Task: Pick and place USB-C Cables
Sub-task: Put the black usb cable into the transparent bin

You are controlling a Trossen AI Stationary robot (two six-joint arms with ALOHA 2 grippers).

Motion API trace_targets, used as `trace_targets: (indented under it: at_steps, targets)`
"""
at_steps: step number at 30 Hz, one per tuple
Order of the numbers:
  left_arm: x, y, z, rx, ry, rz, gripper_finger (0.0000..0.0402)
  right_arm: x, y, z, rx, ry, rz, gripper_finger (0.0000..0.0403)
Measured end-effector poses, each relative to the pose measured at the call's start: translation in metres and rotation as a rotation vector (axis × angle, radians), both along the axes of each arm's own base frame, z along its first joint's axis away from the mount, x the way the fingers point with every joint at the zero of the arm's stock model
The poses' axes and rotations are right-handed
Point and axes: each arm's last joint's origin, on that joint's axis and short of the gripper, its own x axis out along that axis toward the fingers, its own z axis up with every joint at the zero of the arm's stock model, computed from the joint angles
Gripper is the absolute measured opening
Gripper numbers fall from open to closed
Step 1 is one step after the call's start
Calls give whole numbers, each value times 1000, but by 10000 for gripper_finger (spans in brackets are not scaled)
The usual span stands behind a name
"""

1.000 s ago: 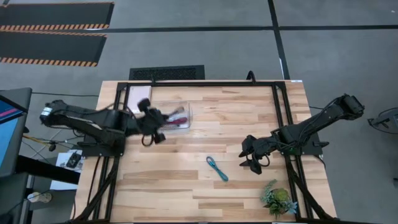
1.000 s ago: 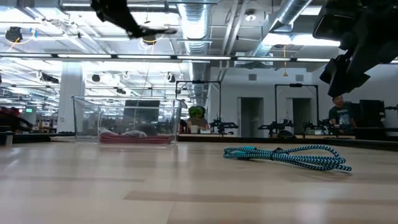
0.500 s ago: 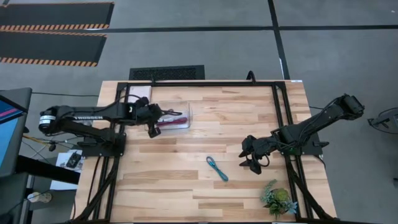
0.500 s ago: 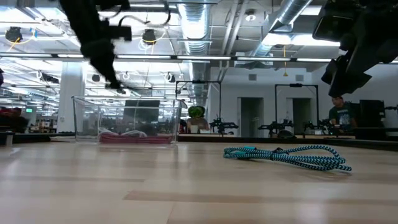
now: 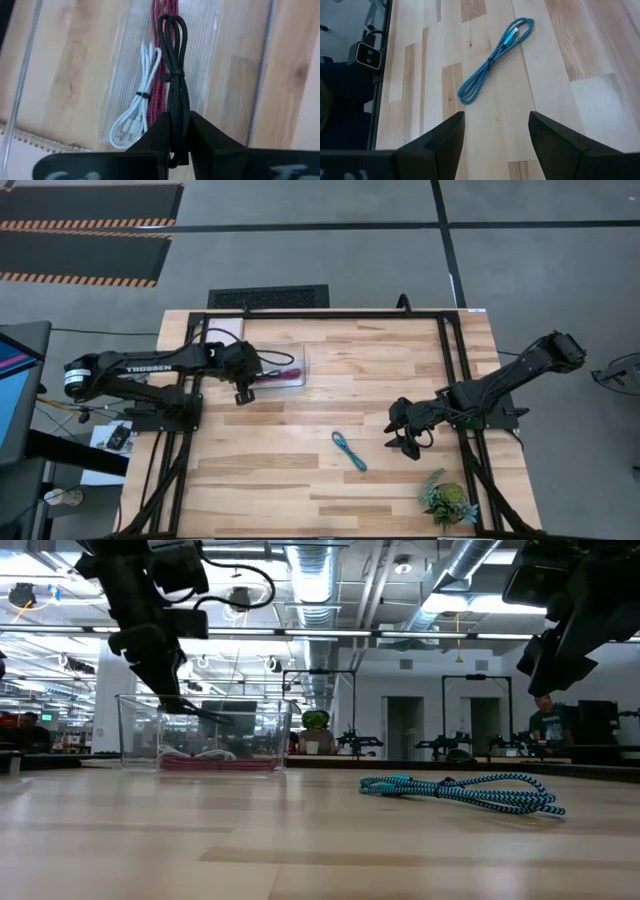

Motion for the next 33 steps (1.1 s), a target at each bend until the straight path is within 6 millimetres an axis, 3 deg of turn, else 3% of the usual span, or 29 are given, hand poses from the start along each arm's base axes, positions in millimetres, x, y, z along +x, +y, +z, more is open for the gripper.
trace_targets:
  at_steps: [8, 22, 33]
  targets:
    - [8, 14, -21, -42, 107, -13, 20, 0, 0, 0, 2, 2, -3, 244]
    - [22, 19, -53, -134, 243, -58, 33, 0, 0, 0, -3, 0, 2, 244]
    - [28, 22, -45, -101, 264, -45, 82, 0, 0, 0, -3, 0, 2, 244]
